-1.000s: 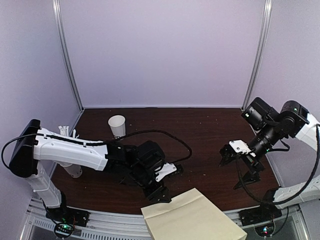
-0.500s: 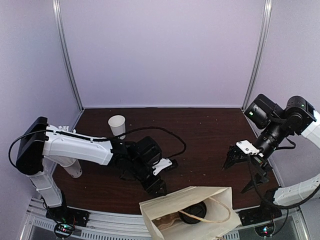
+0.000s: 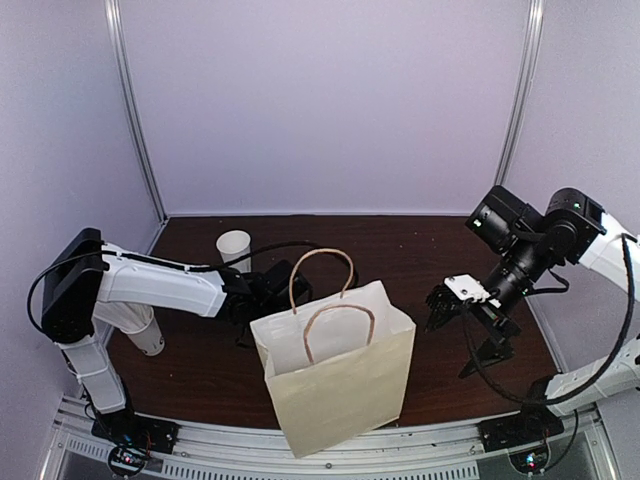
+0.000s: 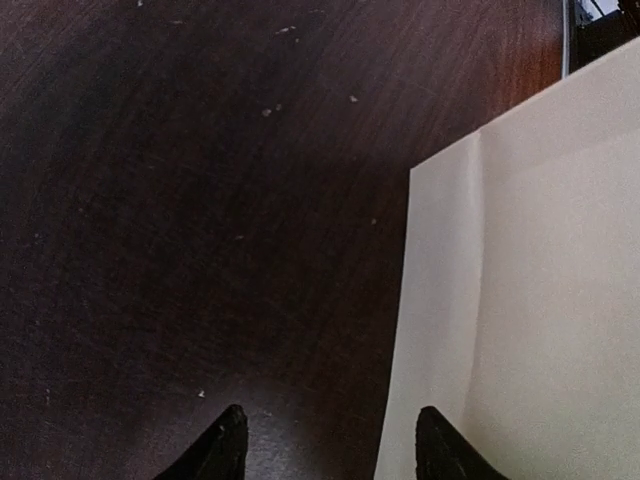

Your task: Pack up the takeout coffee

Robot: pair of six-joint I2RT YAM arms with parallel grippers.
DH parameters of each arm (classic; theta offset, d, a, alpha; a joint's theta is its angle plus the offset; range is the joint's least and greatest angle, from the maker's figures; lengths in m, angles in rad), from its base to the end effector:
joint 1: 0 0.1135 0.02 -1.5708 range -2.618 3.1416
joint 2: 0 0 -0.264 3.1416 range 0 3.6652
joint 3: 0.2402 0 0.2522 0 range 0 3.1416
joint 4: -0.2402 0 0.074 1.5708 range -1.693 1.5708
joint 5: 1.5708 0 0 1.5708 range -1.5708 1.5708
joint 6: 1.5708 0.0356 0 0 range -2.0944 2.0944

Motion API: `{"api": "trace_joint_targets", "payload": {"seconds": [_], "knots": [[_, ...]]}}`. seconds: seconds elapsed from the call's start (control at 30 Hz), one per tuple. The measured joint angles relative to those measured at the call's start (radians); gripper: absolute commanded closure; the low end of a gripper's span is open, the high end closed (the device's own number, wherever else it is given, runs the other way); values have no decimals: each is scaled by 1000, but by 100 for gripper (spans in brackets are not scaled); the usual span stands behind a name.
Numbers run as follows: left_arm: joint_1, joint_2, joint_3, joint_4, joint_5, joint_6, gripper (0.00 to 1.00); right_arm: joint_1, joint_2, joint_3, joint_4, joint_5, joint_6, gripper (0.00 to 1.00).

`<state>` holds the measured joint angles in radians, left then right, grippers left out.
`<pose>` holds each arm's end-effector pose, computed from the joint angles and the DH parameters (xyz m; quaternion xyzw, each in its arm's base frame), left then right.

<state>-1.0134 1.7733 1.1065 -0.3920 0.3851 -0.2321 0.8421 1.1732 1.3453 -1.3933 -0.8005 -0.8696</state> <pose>0.1765 -0.3084 0.1745 0.4064 0.8595 -0.2953 0.0939 0.1026 0.1533 0.3652 -0.7293 0.5434 0.3815 0.1654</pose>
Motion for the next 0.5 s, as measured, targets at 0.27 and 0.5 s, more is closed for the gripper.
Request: {"api": "trace_joint_targets", "payload": {"seconds": [0.27, 0.5], "knots": [[53, 5, -22, 11, 5, 31, 40, 0, 28, 28, 26, 16, 9, 7], [69, -63, 18, -117, -103, 72, 40, 0, 34, 31, 29, 31, 13, 7]]}}
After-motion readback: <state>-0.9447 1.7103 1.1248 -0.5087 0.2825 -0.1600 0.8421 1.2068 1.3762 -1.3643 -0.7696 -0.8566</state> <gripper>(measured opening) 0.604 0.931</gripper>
